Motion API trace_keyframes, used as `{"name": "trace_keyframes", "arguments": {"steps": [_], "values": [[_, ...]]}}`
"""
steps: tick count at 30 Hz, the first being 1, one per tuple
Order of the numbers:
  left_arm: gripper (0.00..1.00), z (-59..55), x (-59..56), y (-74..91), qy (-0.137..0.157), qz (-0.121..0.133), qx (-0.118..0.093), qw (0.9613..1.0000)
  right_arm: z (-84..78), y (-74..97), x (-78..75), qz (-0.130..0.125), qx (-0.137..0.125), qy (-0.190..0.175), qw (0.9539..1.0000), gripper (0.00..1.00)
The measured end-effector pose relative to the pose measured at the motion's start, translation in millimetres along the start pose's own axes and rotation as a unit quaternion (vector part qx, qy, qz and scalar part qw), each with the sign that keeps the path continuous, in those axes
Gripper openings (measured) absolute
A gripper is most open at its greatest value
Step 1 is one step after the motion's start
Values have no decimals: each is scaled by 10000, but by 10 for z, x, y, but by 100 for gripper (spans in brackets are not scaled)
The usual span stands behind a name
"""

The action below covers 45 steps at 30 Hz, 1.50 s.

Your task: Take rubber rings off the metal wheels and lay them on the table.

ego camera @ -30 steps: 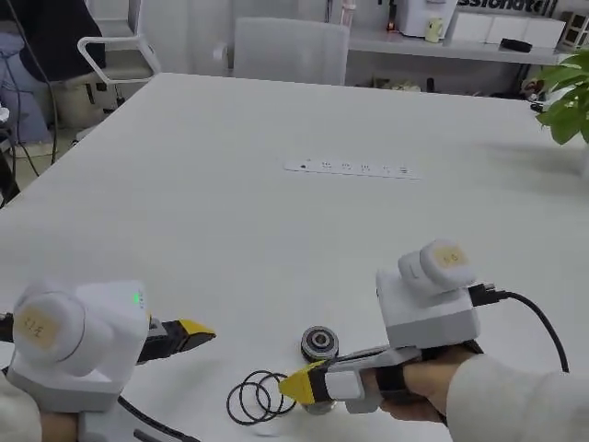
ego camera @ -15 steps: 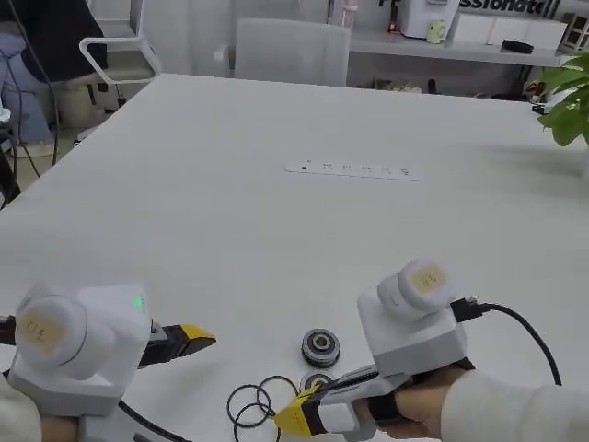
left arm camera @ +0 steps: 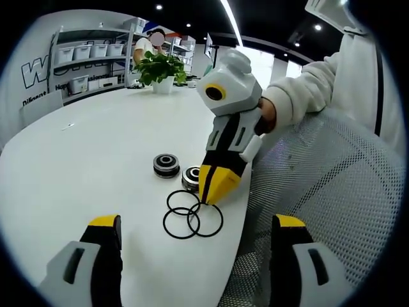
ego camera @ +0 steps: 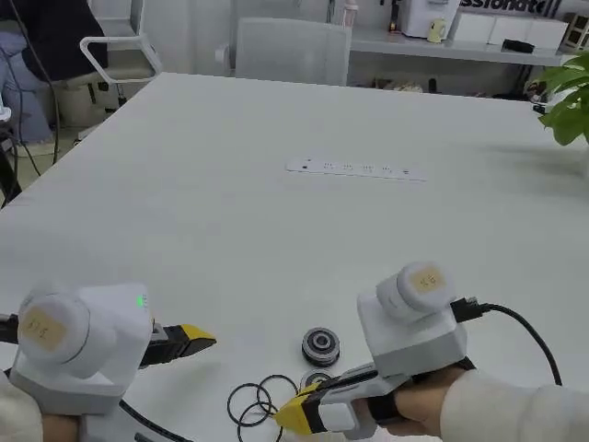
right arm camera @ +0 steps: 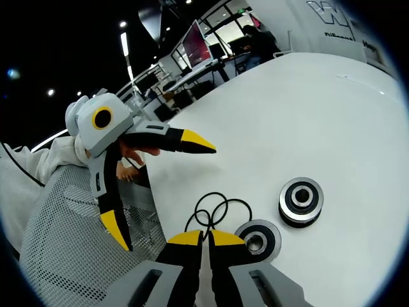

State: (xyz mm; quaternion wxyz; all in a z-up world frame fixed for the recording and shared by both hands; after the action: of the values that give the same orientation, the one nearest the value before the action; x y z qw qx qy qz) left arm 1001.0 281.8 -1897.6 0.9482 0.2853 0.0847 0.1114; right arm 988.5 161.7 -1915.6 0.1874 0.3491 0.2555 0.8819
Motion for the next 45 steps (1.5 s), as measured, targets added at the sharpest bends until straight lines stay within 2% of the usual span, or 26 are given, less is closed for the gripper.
{"name": "trace_keyframes", "arguments": {"steps": [17,22,30,34,45], "values": [[96,5,6,2,25,7,-22,10000,29,10,0,-31,2,155,9999,1],[96,9,5,2,34,9,-35,10000,58,2,55,2,2,488,9988,7],[95,5,5,1,45,15,-28,10000,47,1,61,-42,108,829,9965,8],[95,8,5,2,54,24,-39,10000,79,10,74,-92,43,1072,9942,14],[94,11,2,3,60,27,-40,10000,123,46,39,-175,-59,1117,9936,15]]}}
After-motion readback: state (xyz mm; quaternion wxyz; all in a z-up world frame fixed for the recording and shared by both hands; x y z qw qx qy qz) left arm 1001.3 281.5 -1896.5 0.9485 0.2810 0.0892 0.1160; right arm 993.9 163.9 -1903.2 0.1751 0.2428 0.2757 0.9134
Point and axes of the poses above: the centre of the closed fingertips' face, and the gripper's own axes: y roughly backward along the fingers, x roughly to its left, z roughly out of its top, the point moved 6 cm from there along y, roughly backward along the fingers, and after that the axes turned 3 degrees about z, right-handed, at the moved point
